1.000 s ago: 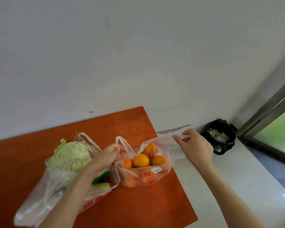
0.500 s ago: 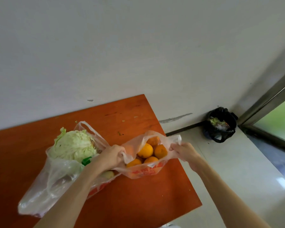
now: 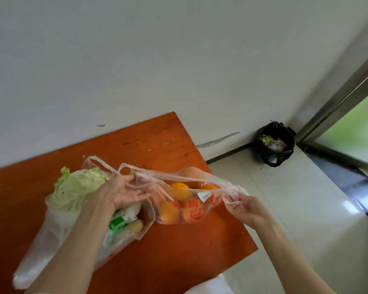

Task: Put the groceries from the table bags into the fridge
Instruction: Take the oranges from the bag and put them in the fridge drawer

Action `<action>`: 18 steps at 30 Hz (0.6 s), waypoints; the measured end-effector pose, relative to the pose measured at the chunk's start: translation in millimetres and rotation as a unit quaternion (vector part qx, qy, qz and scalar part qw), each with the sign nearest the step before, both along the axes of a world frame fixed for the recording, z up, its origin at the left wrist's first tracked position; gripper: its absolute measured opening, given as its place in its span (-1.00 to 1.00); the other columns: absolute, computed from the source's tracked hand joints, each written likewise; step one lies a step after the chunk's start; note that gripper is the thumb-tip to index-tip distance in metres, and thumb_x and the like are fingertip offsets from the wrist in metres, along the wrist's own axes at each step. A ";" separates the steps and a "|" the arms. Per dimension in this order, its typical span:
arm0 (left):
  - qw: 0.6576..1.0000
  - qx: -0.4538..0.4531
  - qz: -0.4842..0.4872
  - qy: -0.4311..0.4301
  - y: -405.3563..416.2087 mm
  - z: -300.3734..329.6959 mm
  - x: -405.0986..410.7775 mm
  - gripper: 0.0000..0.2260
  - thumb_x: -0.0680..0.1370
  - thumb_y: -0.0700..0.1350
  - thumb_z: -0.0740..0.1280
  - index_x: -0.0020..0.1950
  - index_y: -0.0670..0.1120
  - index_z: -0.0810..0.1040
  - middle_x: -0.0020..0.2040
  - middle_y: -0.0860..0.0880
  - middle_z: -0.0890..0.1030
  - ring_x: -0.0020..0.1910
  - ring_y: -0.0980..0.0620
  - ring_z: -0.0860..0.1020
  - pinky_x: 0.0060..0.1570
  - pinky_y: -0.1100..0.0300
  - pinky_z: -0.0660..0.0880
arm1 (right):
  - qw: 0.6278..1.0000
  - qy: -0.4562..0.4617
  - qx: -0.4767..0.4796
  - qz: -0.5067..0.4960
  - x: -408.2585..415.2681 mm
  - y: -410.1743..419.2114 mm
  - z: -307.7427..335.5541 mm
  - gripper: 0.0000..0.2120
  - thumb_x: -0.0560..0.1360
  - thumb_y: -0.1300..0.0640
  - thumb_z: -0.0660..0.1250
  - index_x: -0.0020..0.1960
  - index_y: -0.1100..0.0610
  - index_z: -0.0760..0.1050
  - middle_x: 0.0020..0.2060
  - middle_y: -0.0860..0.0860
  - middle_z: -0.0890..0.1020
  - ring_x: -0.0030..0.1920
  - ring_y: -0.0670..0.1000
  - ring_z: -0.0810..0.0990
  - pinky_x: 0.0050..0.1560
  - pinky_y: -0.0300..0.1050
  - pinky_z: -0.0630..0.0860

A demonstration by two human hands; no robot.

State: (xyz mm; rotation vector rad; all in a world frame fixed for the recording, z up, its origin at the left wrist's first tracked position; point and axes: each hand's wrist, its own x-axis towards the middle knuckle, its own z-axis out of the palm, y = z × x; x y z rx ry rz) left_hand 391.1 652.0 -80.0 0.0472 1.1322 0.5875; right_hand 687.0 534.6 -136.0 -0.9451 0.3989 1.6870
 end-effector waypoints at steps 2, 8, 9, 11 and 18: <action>0.999 -0.018 0.018 0.027 9.5 2.1 8.2 -0.86 0.61 -0.23 0.11 0.10 -0.25 0.40 0.21 -0.40 0.40 0.17 -0.35 0.44 0.13 -0.27 0.38 | 1.000 0.022 0.008 -0.014 0.8 -2.9 -11.9 -0.17 -0.18 0.53 0.58 0.06 0.29 0.45 -0.08 0.25 0.56 -0.10 0.09 0.53 -0.19 -0.09 0.58; 0.989 -0.013 0.125 0.073 15.9 7.2 40.8 -0.88 0.61 -0.23 0.13 -0.03 -0.18 0.45 -0.03 -0.18 0.48 0.05 -0.05 0.53 0.06 -0.13 0.52 | 0.999 0.010 -0.014 -0.034 -2.7 -16.5 -10.0 -0.57 0.20 0.36 0.32 0.06 0.24 0.39 -0.10 0.21 0.55 -0.09 0.09 0.52 -0.12 -0.15 0.45; 0.989 -0.017 0.133 0.065 10.4 3.0 44.2 -0.90 0.61 -0.24 0.12 0.01 -0.18 0.42 -0.09 -0.17 0.47 -0.05 -0.02 0.55 0.06 -0.07 0.54 | 0.999 0.019 -0.017 -0.045 -2.8 -19.4 -10.6 -0.64 0.22 0.35 0.25 0.02 0.23 0.38 -0.13 0.19 0.54 -0.12 0.09 0.51 -0.10 -0.16 0.42; 0.990 -0.019 0.132 0.036 -2.8 -6.8 48.0 -0.88 0.60 -0.31 0.07 0.09 -0.20 0.35 -0.24 -0.19 0.45 -0.38 0.04 0.53 -0.18 0.16 0.60 | 0.998 0.028 -0.026 -0.047 -1.0 -23.1 -9.6 -0.86 0.28 0.30 0.21 -0.16 0.19 0.37 -0.32 0.13 0.51 -0.30 0.05 0.50 -0.13 -0.18 0.33; 0.984 -0.020 -0.126 0.124 -19.6 -38.1 20.0 -0.90 0.58 -0.19 0.20 -0.10 -0.20 0.44 -0.36 -0.08 0.39 -0.59 0.08 0.34 -0.63 0.30 0.44 | 0.998 0.031 0.020 -0.057 18.5 -21.5 -6.5 -0.77 0.29 0.20 0.46 -0.18 0.14 0.42 -0.34 0.02 0.55 -0.32 -0.06 0.54 -0.13 -0.21 0.46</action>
